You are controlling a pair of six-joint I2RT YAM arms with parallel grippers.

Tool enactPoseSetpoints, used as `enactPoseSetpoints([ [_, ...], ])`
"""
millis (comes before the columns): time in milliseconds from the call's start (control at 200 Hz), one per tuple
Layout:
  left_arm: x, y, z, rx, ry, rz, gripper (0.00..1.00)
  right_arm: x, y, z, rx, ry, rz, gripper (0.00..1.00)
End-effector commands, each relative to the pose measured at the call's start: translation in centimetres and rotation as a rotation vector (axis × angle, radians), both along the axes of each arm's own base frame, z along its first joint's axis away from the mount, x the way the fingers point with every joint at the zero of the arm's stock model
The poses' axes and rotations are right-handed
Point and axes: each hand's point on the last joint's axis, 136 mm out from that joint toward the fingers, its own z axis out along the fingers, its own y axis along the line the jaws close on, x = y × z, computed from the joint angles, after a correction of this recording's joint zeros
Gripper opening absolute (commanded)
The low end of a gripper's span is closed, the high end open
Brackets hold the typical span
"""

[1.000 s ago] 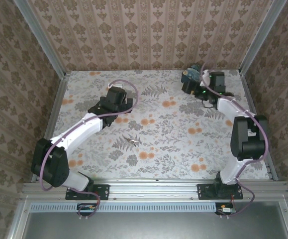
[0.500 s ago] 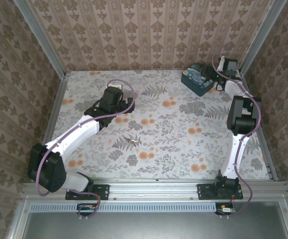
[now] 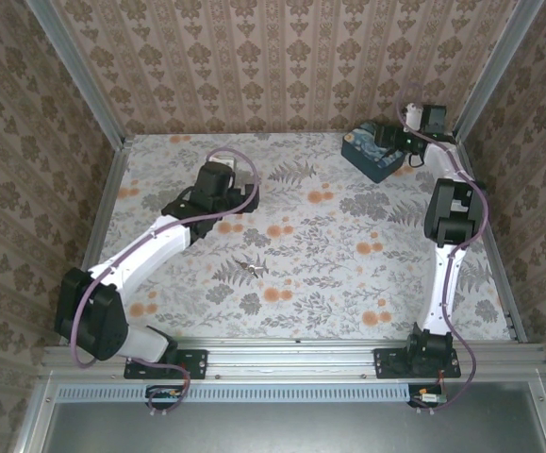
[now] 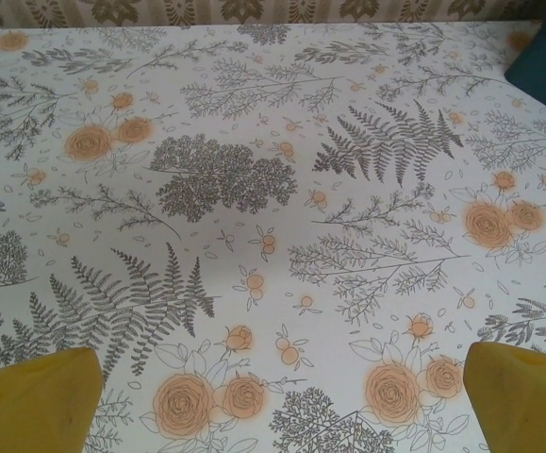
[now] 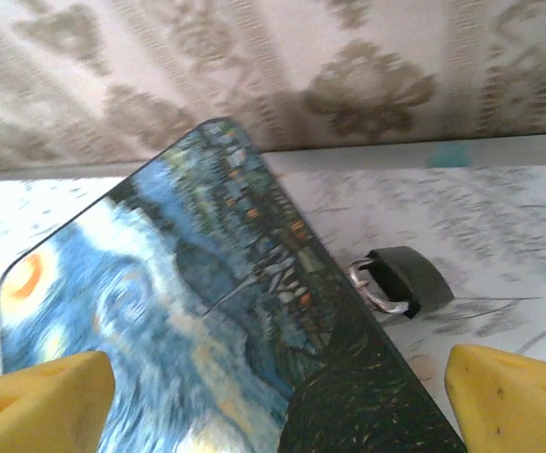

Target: Unlock the padlock with the key

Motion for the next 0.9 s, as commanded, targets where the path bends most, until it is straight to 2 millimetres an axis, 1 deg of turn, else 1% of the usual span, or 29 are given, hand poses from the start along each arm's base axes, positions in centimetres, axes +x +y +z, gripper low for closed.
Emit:
enactPoseSetpoints([
  [0, 1.0, -0.7, 2.3, -0.008, -0.071, -0.024, 1.0, -5.9, 6.9, 3.1, 0.157, 0.059, 0.216, 0.9],
  [45, 1.4, -0.7, 2.9, -0.009, -0.088, -0.021, 1.0, -8.5, 9.2, 4.1, 0.194, 0.057, 0.271, 0.9],
  [50, 1.4, -0.7, 2.9, -0.01, -0.09, -0.02, 1.0, -8.7, 9.5, 4.6, 0.196, 0.048, 0.278, 0.9],
  [85, 1.7, -0.8, 3.6, -0.016, -0.104, -0.023, 1.0, -10.8, 11.7, 5.7, 0.225, 0.031, 0.338, 0.9],
  [90, 1.8, -0.8, 3.8, -0.019, -0.109, -0.022, 1.0, -11.4, 12.3, 6.3, 0.233, 0.023, 0.349, 0.9],
  [95, 1.8, -0.8, 3.9, -0.02, -0.11, -0.022, 1.0, -11.4, 12.3, 6.3, 0.233, 0.023, 0.349, 0.9],
  [100, 1.8, -0.9, 4.0, -0.022, -0.112, -0.023, 1.0, -11.9, 13.0, 6.7, 0.244, 0.014, 0.361, 0.91],
  [105, 1.8, -0.9, 4.1, -0.022, -0.114, -0.024, 1.0, -11.9, 13.0, 6.7, 0.244, 0.014, 0.361, 0.91],
  [120, 1.9, -1.0, 4.5, -0.027, -0.122, -0.027, 1.0, -12.7, 13.9, 7.4, 0.261, -0.002, 0.384, 0.91],
  [125, 1.9, -1.0, 4.6, -0.028, -0.125, -0.027, 1.0, -13.3, 14.6, 7.9, 0.271, -0.013, 0.403, 0.91],
  [130, 2.0, -1.0, 4.6, -0.028, -0.127, -0.028, 1.0, -13.3, 14.6, 7.9, 0.271, -0.013, 0.403, 0.91],
  [190, 2.2, -1.2, 5.8, -0.042, -0.154, -0.031, 1.0, -16.4, 18.0, 10.3, 0.287, -0.047, 0.473, 0.92],
  [255, 2.3, -1.4, 6.5, -0.061, -0.175, -0.037, 1.0, -18.5, 20.1, 12.0, 0.274, -0.063, 0.504, 0.92],
  [280, 2.3, -1.3, 6.6, -0.067, -0.176, -0.033, 1.0, -19.0, 20.4, 12.5, 0.255, -0.077, 0.496, 0.93],
  [305, 2.3, -1.3, 6.7, -0.071, -0.176, -0.03, 1.0, -19.1, 20.2, 12.6, 0.227, -0.087, 0.47, 0.94],
  [330, 2.3, -1.1, 6.9, -0.074, -0.175, -0.023, 1.0, -18.8, 19.5, 12.8, 0.196, -0.103, 0.43, 0.95],
  [375, 2.2, -0.7, 7.0, -0.074, -0.171, -0.005, 1.0, -17.9, 17.8, 12.7, 0.132, -0.116, 0.34, 0.97],
  [395, 2.1, -0.5, 7.0, -0.076, -0.169, 0.002, 1.0, -17.1, 16.8, 12.5, 0.101, -0.121, 0.286, 0.97],
  [400, 2.1, -0.5, 7.0, -0.077, -0.169, 0.004, 1.0, -16.8, 16.3, 12.5, 0.087, -0.125, 0.261, 0.97],
  [430, 2.0, -0.3, 6.9, -0.078, -0.167, 0.009, 1.0, -15.9, 15.2, 12.4, 0.055, -0.133, 0.21, 0.97],
  [455, 1.9, -0.2, 6.8, -0.079, -0.165, 0.015, 1.0, -14.7, 14.0, 11.9, 0.017, -0.137, 0.151, 0.97],
  [510, 1.7, 0.0, 6.5, -0.085, -0.152, 0.024, 1.0, -12.6, 12.2, 10.9, -0.049, -0.139, 0.065, 0.99],
  [600, 1.2, 0.0, 5.3, -0.086, -0.106, 0.023, 1.0, -8.8, 10.4, 8.8, -0.11, -0.113, -0.013, 1.0],
  [685, 0.6, 0.1, 4.3, -0.073, -0.063, 0.022, 1.0, -5.8, 9.5, 7.3, -0.132, -0.085, -0.033, 1.0],
  [695, 0.5, 0.1, 4.2, -0.071, -0.058, 0.023, 1.0, -5.5, 9.5, 7.5, -0.133, -0.087, -0.034, 1.0],
  [720, 0.3, 0.1, 4.0, -0.067, -0.05, 0.019, 1.0, -4.6, 9.3, 7.1, -0.136, -0.081, -0.036, 1.0],
  [820, -0.1, 0.3, 3.0, -0.055, -0.028, 0.016, 1.0, -2.0, 8.1, 5.7, -0.153, -0.057, -0.058, 1.0],
  [895, -0.2, 0.2, 2.6, -0.052, -0.017, 0.007, 1.0, -0.8, 7.3, 4.4, -0.156, -0.03, -0.068, 1.0],
])
